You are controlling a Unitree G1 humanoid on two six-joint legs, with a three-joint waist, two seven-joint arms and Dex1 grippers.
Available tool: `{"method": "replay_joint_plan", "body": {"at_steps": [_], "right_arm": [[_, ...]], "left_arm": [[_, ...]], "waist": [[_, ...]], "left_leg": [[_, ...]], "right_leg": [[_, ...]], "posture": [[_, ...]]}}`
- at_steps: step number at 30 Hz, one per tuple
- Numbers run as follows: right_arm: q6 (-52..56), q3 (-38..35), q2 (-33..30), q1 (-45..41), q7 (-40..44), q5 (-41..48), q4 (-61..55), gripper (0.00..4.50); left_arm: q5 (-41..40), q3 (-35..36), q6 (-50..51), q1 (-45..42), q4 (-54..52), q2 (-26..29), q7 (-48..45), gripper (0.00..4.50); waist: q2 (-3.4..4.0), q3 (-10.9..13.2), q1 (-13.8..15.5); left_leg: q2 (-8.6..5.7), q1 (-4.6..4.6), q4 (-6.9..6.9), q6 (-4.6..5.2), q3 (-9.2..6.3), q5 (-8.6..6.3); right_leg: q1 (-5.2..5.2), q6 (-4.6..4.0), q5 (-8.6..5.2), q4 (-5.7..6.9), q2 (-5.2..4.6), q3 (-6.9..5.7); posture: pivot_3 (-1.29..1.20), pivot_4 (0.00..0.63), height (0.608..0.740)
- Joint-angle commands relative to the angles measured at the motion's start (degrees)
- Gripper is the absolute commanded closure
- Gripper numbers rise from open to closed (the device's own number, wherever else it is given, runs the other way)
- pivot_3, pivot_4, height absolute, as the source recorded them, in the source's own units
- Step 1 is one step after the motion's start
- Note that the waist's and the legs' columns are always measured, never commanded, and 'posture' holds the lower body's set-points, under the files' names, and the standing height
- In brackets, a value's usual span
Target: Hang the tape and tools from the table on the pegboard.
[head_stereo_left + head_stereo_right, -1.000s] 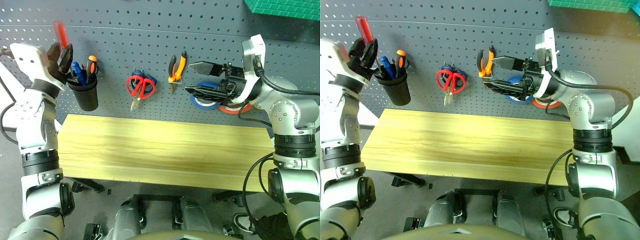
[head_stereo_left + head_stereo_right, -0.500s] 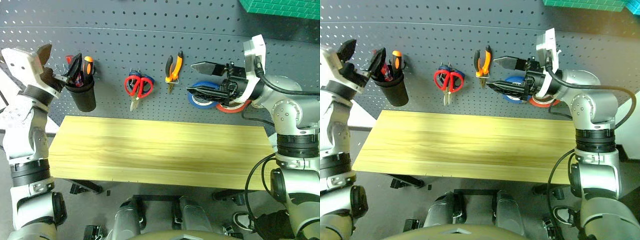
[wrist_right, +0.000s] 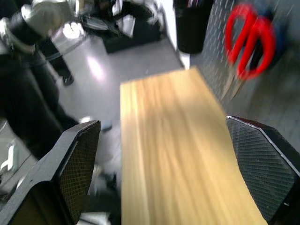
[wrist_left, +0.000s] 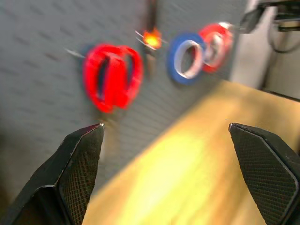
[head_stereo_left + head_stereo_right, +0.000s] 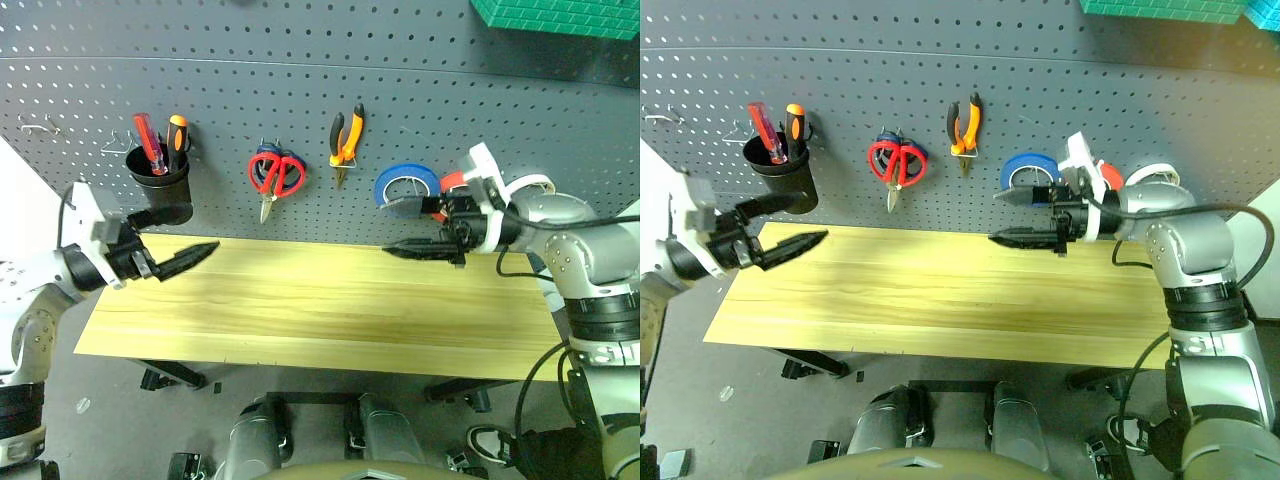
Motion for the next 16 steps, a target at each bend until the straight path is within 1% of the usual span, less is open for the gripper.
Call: {"method": "replay_joint_plan", "body": {"at_steps": [1, 4, 6, 9, 12, 16], "right_arm": [[-2.5, -0.1, -0.8, 1.1, 1.5, -0.9, -0.2, 0.0], [-4.3, 1.3, 0.7, 2.7, 1.4, -2.4, 1.2, 0.0], [-7.6, 3.1, 1.2, 4.0, 2.3, -5.2, 4.9, 0.0], [-9.2, 4.9, 2.4, 4.4, 2.6, -7.0, 7.0, 0.0], [-11.3, 6.0, 3.3, 3.1, 4.0, -8.4, 9.8, 0.0], [-12.7, 6.4, 4.3, 0.5, 5.5, -9.6, 12.8, 0.0]], "left_arm": [[1.1, -0.8, -4.0, 1.2, 2.4, -0.2, -5.6, 0.03], [1.9, -1.4, -8.4, 2.3, 6.4, -0.9, -11.2, 0.03], [2.1, -0.9, -11.7, 2.0, 10.2, -3.1, -12.6, 0.03], [2.6, -0.2, -15.4, 2.1, 14.7, -3.8, -16.4, 0.03], [4.1, -1.5, -17.8, 3.2, 15.2, -4.7, -16.9, 0.03], [5.2, -2.4, -19.0, 6.9, 11.7, -6.8, -15.1, 0.03]], "waist": [[0.0, 0.0, -0.1], [0.02, 0.0, -0.2], [0.05, 0.0, 0.0], [0.05, 0.0, 0.2], [0.05, 0.0, 0.3], [0.06, 0.0, 0.3]], "left_leg": [[0.01, 0.04, -0.01, 0.0, 0.0, 0.0], [0.04, 0.09, -0.02, 0.0, 0.01, -0.02], [0.04, 0.12, -0.03, 0.0, 0.02, -0.03], [0.03, 0.12, -0.02, 0.1, 0.03, -0.01], [0.02, 0.1, -0.01, 0.15, 0.03, 0.01], [0.02, 0.12, -0.02, 0.21, 0.02, -0.03]], "right_leg": [[0.02, -0.03, -0.02, 0.02, 0.01, 0.01], [0.01, -0.08, -0.05, 0.05, 0.02, 0.02], [0.04, -0.1, -0.06, 0.05, 0.01, 0.02], [0.06, -0.1, -0.06, 0.05, -0.02, 0.03], [0.04, -0.09, -0.05, 0.05, -0.03, 0.03], [0.04, -0.1, -0.06, 0.05, -0.05, 0.05]], "posture": [[-0.07, 0.101, 0.73], [-0.05, 0.103, 0.73], [-0.02, 0.105, 0.73], [0.01, 0.108, 0.73], [0.04, 0.115, 0.73], [0.05, 0.106, 0.73]]}}
